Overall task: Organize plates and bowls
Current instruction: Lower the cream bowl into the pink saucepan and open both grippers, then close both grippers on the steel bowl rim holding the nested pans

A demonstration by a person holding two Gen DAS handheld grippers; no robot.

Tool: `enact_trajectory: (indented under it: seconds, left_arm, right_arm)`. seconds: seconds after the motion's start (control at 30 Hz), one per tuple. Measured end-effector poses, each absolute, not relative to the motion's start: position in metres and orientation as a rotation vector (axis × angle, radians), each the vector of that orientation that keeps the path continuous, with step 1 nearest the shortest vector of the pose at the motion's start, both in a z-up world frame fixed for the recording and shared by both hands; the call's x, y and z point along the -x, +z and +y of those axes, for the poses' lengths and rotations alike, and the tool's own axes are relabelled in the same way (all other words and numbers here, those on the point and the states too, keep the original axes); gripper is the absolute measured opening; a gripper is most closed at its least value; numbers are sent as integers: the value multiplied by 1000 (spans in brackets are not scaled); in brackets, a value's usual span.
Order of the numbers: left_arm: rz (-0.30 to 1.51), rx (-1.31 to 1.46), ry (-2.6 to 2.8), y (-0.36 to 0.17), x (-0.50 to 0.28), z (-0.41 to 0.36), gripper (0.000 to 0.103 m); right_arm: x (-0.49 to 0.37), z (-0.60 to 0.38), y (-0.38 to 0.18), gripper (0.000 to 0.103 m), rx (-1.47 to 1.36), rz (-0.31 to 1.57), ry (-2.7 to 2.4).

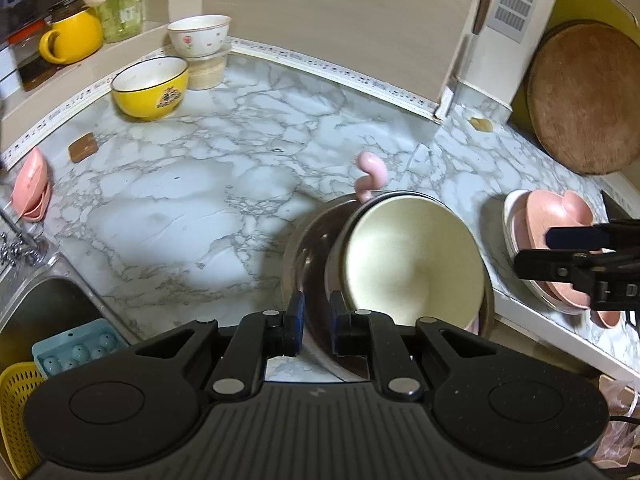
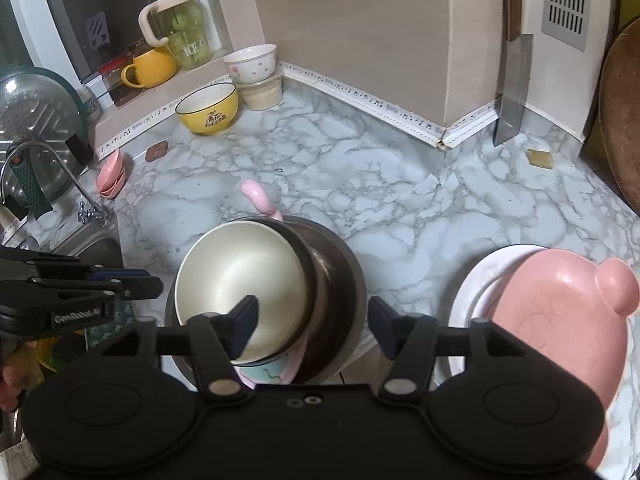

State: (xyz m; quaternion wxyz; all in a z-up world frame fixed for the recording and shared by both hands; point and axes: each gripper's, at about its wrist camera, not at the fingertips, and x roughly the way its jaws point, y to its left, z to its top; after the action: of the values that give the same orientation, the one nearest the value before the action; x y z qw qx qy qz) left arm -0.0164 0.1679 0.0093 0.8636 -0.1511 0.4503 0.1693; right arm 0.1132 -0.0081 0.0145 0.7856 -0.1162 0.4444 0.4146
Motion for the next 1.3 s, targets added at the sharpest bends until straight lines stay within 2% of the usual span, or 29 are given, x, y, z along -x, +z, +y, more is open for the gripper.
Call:
enact_trajectory:
  seconds: [0.1,0.2,0.27,0.33,0.37,0.73,0.83,1.07,1.13,1.2,1.3]
  left_arm:
    - [934,338,369,9,20,173,28]
    - [914,346,383,9,23,176,41]
    - [899,359,390,9,24,180,59]
    - [886,376,396,7,24,185,69]
    - [884,385,396,5,23,188,71]
    - [965,645,457,-39,16,230,71]
    - [968,667,469,-45,16,230,71]
    - [972,712,467,-56,15,223,70]
    - [974,721,463,-58,15,221,62]
    - [972,733,462,-60,15,220,59]
    - [971,754,458,-62,15,219,49]
  right_arm:
    - [-116,-14,15,77,233,955,894]
    - [-120,-20,15,81,216,952,902]
    - [-123,-24,14,83,200,954,912]
    - [-126,-26,11,84,201,955,903]
    - [-128,-27,9,85,196,961,898]
    - [-168,-29,-31,84,27,1154,799]
    - [-174,-28,-42,81,-1,1194,776]
    - [-179,-22,-57,66,-11,1240,761]
    - [-177,-19,-60,61,-5,1249,768]
    - [-176,-17,-62,55,-2,1255,774]
    - [-174,-15,-65,48,-6,1265,779]
